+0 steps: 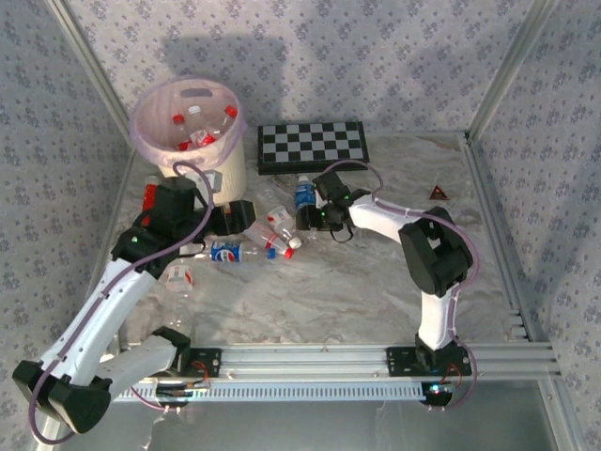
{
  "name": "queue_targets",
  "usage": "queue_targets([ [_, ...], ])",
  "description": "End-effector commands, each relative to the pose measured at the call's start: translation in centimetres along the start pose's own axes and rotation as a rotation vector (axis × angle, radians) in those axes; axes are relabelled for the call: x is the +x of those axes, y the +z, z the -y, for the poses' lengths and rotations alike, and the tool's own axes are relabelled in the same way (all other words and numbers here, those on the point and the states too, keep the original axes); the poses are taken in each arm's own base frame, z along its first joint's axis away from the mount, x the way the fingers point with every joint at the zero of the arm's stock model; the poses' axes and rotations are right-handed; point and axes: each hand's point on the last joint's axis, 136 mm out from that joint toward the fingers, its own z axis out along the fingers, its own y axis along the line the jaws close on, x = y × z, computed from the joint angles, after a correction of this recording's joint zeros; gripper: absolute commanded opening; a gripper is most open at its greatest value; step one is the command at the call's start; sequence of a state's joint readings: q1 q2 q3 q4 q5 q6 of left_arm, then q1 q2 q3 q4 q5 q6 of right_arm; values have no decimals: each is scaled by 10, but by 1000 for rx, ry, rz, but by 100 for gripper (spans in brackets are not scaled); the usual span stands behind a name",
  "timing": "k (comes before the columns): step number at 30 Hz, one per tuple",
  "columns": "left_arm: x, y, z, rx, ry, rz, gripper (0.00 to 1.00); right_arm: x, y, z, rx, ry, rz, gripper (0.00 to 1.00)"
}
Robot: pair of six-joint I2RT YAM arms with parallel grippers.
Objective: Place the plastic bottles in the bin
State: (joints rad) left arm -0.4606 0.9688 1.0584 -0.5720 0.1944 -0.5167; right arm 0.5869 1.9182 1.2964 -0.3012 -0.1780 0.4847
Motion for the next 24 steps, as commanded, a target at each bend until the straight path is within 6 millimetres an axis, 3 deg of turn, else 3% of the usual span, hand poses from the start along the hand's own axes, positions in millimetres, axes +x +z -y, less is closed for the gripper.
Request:
queue_targets([
  [1,-22,-11,23,87,-26,101,86,-1,1,4,8,3,-17,59],
  [4,-25,-7,27,99,-32,96,86,-2,-14,10,27,-11,-2,49],
  [11,-45,1,51,207,-93,138,93,-1,-67,15,51,-178,70,41],
  [13,-53,-1,59,245,-112,165,94,12,-76,18,41,-233,82,40],
  [18,-63,6,83,327,-121,162,95,32,-103,-2,-117,-344,227,38],
  [24,-62,38,97,349,-132,136,94,54,-131,-22,-226,-387,402,37],
])
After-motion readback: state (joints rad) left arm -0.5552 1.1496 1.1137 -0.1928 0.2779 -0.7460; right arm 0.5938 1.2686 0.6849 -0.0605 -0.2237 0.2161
